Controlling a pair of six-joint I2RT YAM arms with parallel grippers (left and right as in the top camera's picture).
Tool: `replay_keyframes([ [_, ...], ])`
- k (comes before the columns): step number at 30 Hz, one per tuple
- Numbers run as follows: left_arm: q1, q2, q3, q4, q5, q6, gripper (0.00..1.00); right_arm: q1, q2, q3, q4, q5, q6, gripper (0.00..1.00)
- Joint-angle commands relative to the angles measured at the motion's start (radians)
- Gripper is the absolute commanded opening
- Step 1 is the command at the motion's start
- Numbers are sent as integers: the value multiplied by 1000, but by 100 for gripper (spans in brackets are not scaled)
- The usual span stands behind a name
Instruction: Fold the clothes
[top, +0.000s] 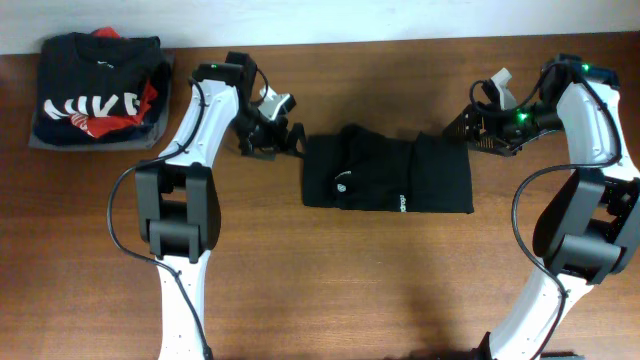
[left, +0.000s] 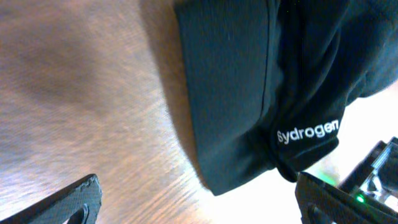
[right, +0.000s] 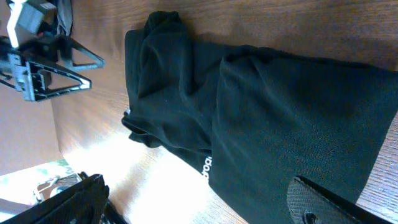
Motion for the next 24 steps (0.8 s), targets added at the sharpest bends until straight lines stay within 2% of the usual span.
replay_keyframes([
  [1,0,3,-68,21,127,40,99,2,-12,8,3,8,5,96],
  [4,0,4,-124,58,215,76,99,2,-12,8,3,8,5,96],
  [14,0,8,-192,128,233,74,99,2,-12,8,3,8,5,96],
  [20,0,14,-230,174,309,74,99,2,-12,8,2,8,5,96],
  [24,-6,23,-233,225,325,-6,99,2,-12,8,2,8,5,96],
])
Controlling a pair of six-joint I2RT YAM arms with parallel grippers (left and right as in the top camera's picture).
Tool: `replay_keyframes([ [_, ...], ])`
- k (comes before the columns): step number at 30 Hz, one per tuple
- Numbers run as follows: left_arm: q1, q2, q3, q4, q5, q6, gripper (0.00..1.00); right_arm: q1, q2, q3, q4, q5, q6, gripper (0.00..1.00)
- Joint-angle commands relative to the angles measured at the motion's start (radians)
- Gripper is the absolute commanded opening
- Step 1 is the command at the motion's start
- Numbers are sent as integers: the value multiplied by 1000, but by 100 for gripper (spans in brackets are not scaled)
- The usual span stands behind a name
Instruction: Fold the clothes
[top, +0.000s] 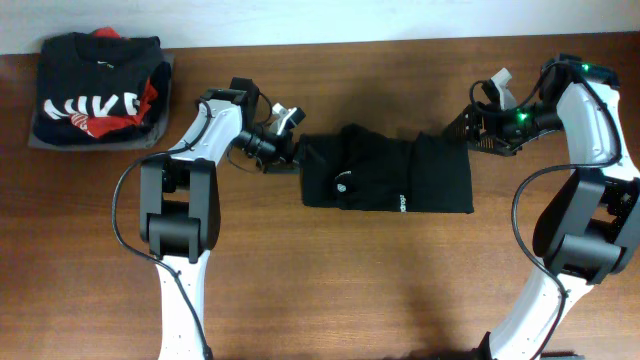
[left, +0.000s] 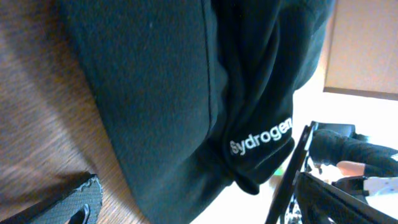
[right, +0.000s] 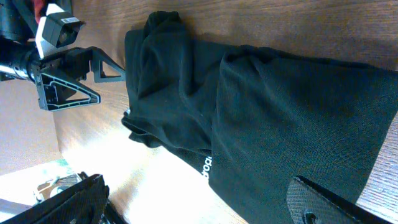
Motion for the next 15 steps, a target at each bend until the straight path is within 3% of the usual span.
replay_keyframes([
  [1,-11,26,-20,38,7,-64,99,2,-12,8,1,8,5,96],
  [15,-109,74,-20,153,51,-192,99,9,-12,8,0,8,27,96],
])
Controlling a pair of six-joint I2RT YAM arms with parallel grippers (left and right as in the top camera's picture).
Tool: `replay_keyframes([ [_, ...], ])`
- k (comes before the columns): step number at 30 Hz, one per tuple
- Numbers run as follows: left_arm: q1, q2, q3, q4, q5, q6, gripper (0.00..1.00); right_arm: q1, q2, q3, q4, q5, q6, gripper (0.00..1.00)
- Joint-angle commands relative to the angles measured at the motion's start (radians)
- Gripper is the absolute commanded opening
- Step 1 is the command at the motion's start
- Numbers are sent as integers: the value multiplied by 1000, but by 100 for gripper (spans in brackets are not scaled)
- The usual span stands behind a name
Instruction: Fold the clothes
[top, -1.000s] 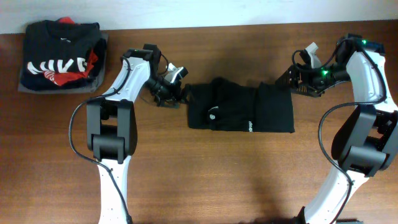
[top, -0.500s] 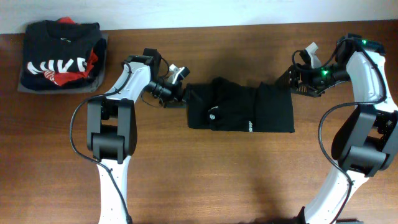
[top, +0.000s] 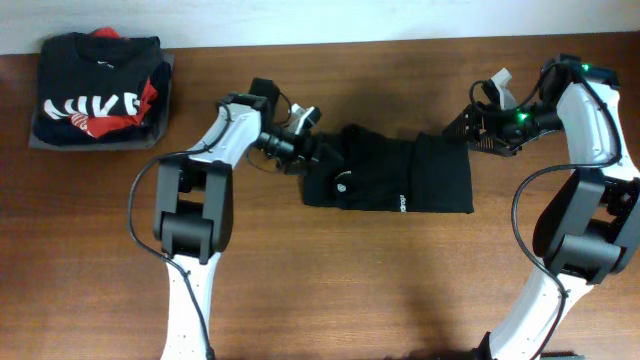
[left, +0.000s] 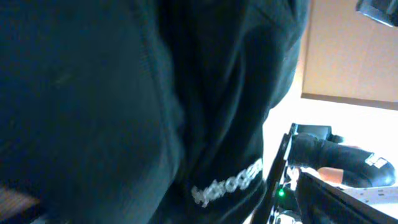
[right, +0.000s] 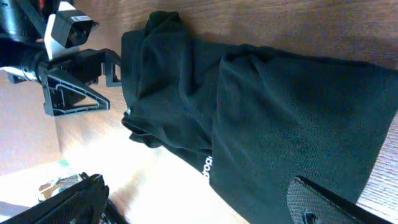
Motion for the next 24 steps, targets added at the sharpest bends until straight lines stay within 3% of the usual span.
replay_keyframes([
  [1,-34,54,-16,29,-30,-48,99,12,-12,8,1,8,20,96],
  [12,-93,54,-16,91,-39,-48,99,118,-12,6,43,14,32,96],
  [18,-110,54,-16,100,-79,-51,99,155,-12,6,108,133,178,97],
  [19,-110,54,-16,102,-79,-51,96,157,-12,6,111,132,180,97],
  [21,-110,54,-16,107,-79,-51,80,159,-12,6,113,132,181,97],
  [24,-110,54,-16,129,-89,-57,74,160,-12,6,113,132,186,97],
])
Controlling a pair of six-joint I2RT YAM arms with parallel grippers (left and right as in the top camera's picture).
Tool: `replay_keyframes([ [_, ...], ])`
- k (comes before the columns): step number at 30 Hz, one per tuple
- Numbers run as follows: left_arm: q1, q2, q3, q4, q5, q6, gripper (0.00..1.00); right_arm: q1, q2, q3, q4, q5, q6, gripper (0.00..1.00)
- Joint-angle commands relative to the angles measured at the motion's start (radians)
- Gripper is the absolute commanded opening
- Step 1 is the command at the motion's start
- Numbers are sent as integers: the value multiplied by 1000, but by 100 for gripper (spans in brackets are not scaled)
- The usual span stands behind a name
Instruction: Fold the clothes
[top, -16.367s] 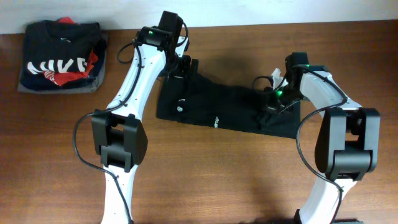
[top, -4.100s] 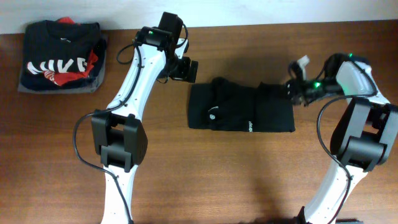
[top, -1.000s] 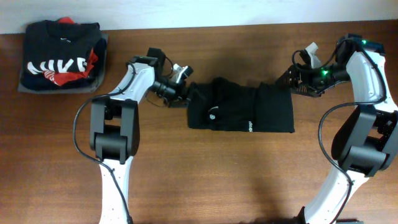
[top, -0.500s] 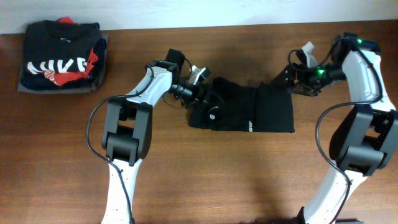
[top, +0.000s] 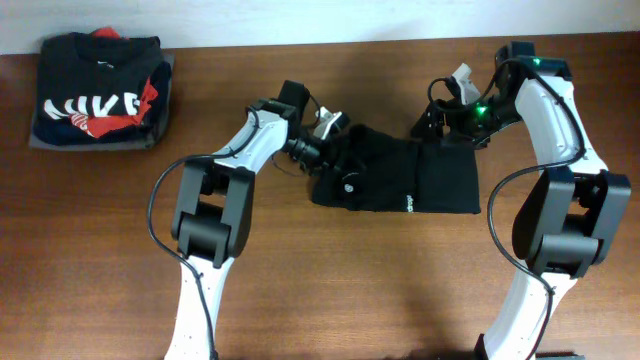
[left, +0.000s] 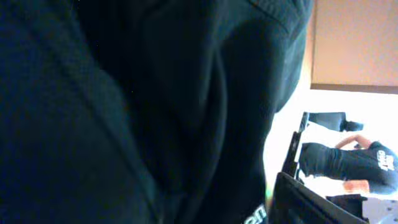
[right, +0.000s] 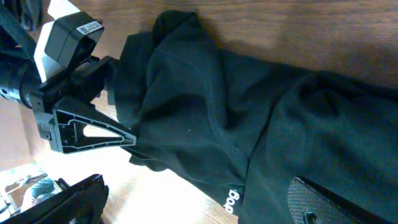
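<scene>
A black garment (top: 395, 177) with small white lettering lies part-folded in the middle of the table. My left gripper (top: 328, 141) is pushed into its bunched left edge. Black cloth (left: 155, 112) fills the left wrist view, and only one of the fingers (left: 323, 205) shows; the jaws look open with cloth between them. My right gripper (top: 438, 118) hangs open over the garment's upper middle edge. In the right wrist view its fingers (right: 74, 199) stand wide apart above the cloth (right: 249, 137), and the left gripper (right: 74, 121) shows at the cloth's edge.
A stack of folded dark and red shirts (top: 95, 85) sits on a grey board at the far left corner. The brown wooden table (top: 330, 290) stretches toward the near edge. Both white arms reach in from the near side.
My left gripper has pushed further right into the garment's left edge, bunching it. My right gripper has moved left from the garment's right end to its upper middle.
My left gripper first stood open on bare table left of the garment, then at its left edge, then against the cloth, and now within it. My right gripper held still at the right end until moving left now. Both stayed open.
</scene>
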Motion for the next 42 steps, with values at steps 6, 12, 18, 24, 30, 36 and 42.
replay_keyframes([
  [6,-23,39,-15,48,-95,-36,67,1,-12,6,2,23,32,97],
  [12,-33,39,-15,50,-124,-36,22,1,-12,6,2,23,31,97],
  [18,-18,39,-15,48,-142,-35,1,1,-12,6,2,23,31,97],
  [24,50,39,-15,11,-208,-35,0,1,-12,6,2,24,31,97],
  [30,179,39,-15,-26,-214,-26,0,1,-12,6,3,31,31,97],
  [36,297,38,1,-109,-214,58,0,1,-12,6,18,31,31,97],
  [42,370,38,72,-253,-304,93,0,1,-12,6,50,42,32,97],
])
